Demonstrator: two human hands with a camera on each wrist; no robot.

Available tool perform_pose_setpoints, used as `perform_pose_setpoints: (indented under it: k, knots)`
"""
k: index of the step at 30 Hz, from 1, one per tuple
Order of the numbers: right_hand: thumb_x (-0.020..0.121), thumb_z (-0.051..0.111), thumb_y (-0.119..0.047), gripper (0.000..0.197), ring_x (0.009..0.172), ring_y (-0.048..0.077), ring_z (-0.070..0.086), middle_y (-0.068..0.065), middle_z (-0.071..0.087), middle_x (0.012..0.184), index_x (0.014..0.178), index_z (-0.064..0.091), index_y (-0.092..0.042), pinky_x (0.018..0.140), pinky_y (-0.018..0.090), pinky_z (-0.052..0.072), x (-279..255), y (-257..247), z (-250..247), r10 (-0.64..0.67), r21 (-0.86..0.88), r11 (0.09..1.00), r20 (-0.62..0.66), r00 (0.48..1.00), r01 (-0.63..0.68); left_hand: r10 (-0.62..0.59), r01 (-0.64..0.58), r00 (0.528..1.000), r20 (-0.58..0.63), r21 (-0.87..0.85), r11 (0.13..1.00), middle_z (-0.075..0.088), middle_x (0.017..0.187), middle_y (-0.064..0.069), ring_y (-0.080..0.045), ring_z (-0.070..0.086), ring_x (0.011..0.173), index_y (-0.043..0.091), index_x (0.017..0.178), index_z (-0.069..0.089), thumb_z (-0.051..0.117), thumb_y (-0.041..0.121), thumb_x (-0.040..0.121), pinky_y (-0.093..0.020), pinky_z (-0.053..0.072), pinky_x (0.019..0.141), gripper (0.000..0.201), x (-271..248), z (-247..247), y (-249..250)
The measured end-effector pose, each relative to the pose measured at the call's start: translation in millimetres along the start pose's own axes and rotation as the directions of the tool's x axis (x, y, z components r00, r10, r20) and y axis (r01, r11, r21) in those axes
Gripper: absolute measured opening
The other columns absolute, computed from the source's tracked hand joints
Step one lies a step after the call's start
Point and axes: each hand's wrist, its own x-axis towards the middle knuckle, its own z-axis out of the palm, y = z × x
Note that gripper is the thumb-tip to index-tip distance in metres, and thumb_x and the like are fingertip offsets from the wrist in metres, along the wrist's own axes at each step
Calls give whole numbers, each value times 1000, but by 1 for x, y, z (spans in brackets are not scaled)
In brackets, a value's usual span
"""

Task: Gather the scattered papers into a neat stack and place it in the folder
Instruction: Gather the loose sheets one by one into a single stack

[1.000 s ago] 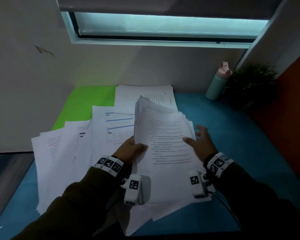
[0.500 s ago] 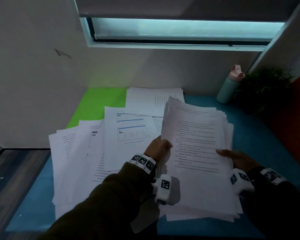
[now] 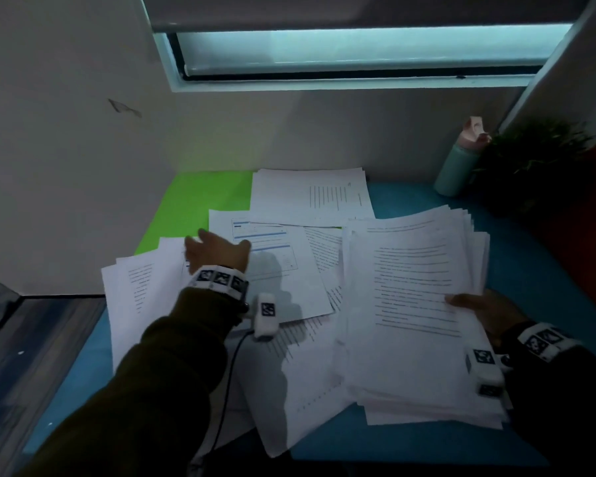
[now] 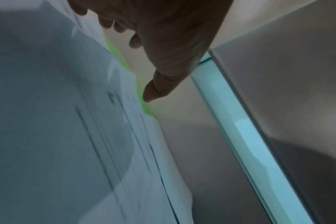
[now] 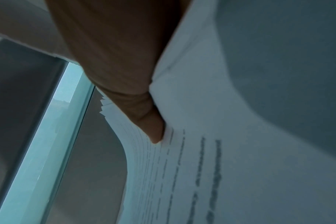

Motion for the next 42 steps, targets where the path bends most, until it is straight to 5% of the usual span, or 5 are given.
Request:
perform_pose_setpoints:
  k: [12, 18, 27, 35, 42]
  knots:
    - [22, 93, -50, 111, 101, 37, 65, 16, 69, 110, 120, 64, -7, 94, 53, 49, 2, -4, -56, -12, -105, 994, -158, 987, -4, 256, -249, 965, 58, -111, 962, 69, 118, -16, -31, 64, 99, 9, 119, 65, 69, 20, 84, -30, 46, 80, 37, 15, 1, -20]
    - [83, 67, -11, 45, 88, 31, 62, 19, 64, 112, 126, 57, 1, 69, 36, 53, -12, -5, -59, 31, -55, 998, -208, 978, -44, 376, -379, 920, -111, 1, 926, 69, 116, -24, -42, 64, 106, 9, 118, 71, 55, 23, 97, -39, 49, 89, 30, 12, -5, -15]
    - [89, 61, -4, 37, 79, 26, 59, 16, 61, 112, 124, 55, 0, 49, 24, 55, -8, -1, -61, -12, -73, 997, -206, 978, -3, 520, -624, 765, -380, -239, 744, 75, 90, -3, -18, 66, 87, 7, 107, 67, 45, 19, 99, -35, 42, 78, 26, 3, -52, 10]
    - [34, 93, -46, 100, 96, 32, 63, 13, 67, 107, 121, 61, -6, 92, 46, 50, -1, 4, -66, -36, -97, 995, -199, 979, 17, 518, -355, 842, 150, -569, 742, 69, 62, 4, -3, 56, 48, 11, 87, 70, 54, 34, 99, -19, 46, 55, 30, -27, -40, 36]
    - [82, 71, -12, 51, 101, 32, 61, 17, 61, 125, 130, 55, -2, 84, 38, 50, -3, 5, -63, -29, -59, 998, -236, 971, 15, 570, -91, 780, 259, -853, 513, 72, 112, -19, -23, 71, 103, 5, 121, 65, 46, 39, 101, -30, 57, 84, 44, -44, -59, 61]
